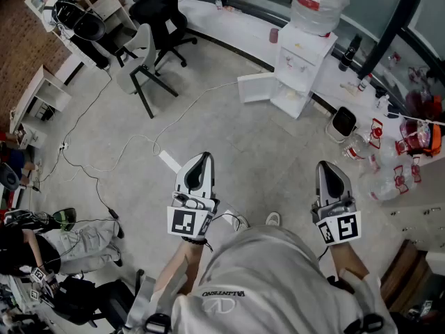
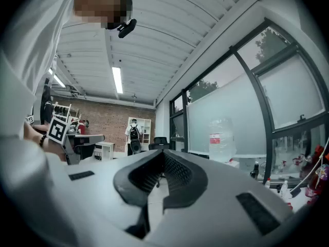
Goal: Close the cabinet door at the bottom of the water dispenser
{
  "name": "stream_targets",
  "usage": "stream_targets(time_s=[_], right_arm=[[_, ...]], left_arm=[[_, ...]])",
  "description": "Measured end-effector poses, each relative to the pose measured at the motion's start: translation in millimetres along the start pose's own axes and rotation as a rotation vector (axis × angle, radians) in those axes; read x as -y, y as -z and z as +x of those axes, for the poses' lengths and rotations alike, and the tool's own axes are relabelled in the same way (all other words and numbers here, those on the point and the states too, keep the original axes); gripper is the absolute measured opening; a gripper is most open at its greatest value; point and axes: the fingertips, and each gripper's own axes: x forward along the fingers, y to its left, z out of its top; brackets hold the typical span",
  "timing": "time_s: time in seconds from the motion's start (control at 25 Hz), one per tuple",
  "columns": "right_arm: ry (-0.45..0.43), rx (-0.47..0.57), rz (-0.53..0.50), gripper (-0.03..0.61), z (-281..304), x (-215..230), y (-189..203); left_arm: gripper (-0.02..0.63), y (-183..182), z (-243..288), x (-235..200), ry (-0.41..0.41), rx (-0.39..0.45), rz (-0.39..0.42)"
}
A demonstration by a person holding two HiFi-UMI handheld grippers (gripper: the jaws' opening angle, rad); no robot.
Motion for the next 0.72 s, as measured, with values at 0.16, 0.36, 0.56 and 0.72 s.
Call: stream_targets(time_s=[0.16, 0.36, 0.56, 0.72], right_arm=[[-0.023, -0.003, 0.010, 0.015, 8, -15, -3], [-0.033, -0.005, 0.011, 0.015, 16, -29, -1], [-0.040, -0.013, 0.006, 0.015, 27, -54, 5], [-0.035, 0.000, -0.016, 0.015, 35, -72, 9]], left_arm=[[0.009, -4, -5, -12, 0.001, -0.002, 0.000], [0.009, -1, -14, -22, 0.006, -0.002, -0.003], [0.009, 2, -29, -44, 0.001, 0.003, -0.007], [0.009, 10, -42, -61, -0.006, -0.007, -0.014]])
